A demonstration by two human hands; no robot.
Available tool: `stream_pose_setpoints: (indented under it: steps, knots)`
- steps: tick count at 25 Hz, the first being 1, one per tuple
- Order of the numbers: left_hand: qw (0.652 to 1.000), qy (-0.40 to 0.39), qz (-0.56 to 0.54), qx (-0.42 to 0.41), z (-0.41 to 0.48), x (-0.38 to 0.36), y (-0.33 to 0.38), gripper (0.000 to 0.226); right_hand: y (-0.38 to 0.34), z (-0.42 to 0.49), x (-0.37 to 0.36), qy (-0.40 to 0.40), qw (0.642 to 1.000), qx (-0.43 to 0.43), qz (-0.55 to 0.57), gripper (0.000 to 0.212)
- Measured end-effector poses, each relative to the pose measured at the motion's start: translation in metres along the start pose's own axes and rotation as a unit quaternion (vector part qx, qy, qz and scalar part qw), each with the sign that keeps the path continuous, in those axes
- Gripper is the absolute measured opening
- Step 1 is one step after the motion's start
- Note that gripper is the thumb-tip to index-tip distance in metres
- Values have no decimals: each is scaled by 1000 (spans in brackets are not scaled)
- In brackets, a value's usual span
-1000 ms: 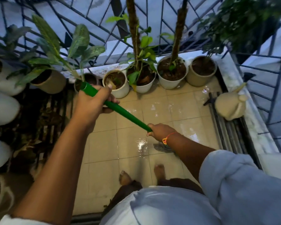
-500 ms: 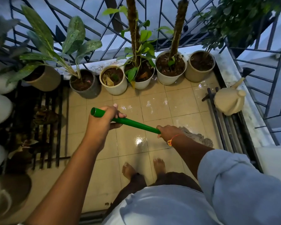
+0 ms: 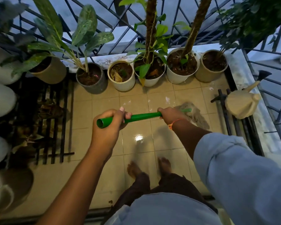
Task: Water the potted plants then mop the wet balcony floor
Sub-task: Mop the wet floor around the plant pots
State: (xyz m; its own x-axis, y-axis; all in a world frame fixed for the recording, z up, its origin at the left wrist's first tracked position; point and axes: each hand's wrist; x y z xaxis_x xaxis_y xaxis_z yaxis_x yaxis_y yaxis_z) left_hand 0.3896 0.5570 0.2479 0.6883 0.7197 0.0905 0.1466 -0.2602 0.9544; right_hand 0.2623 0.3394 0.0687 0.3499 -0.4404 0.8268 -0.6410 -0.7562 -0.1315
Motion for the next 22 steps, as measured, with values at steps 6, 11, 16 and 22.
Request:
stream_pose_setpoints:
  steps: [6,11,16,22]
  knots:
    - [989,105,78,-67,-3,76,23,30,-107,62,36,22,995,81,47,23]
    - [981,161,93,61,12,155,31,34,-220,90,51,-11,980,196,10,26]
    - [941,311,111,-69,-40,198,58,37,-306,90,57,-51,947,313,-51,33]
    - [853,511,108,-8,-86,202,67,43,-385,73,43,-137,845,497,-143,33]
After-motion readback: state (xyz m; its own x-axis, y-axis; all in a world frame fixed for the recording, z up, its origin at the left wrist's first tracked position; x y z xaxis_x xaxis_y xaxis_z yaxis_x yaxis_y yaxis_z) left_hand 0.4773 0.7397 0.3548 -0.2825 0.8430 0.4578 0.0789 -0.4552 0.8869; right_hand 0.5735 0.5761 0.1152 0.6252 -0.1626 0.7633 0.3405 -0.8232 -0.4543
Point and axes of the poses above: each hand's wrist, its own z-axis towards the middle knuckle, its own x-axis out of the back of the hand, y = z × x
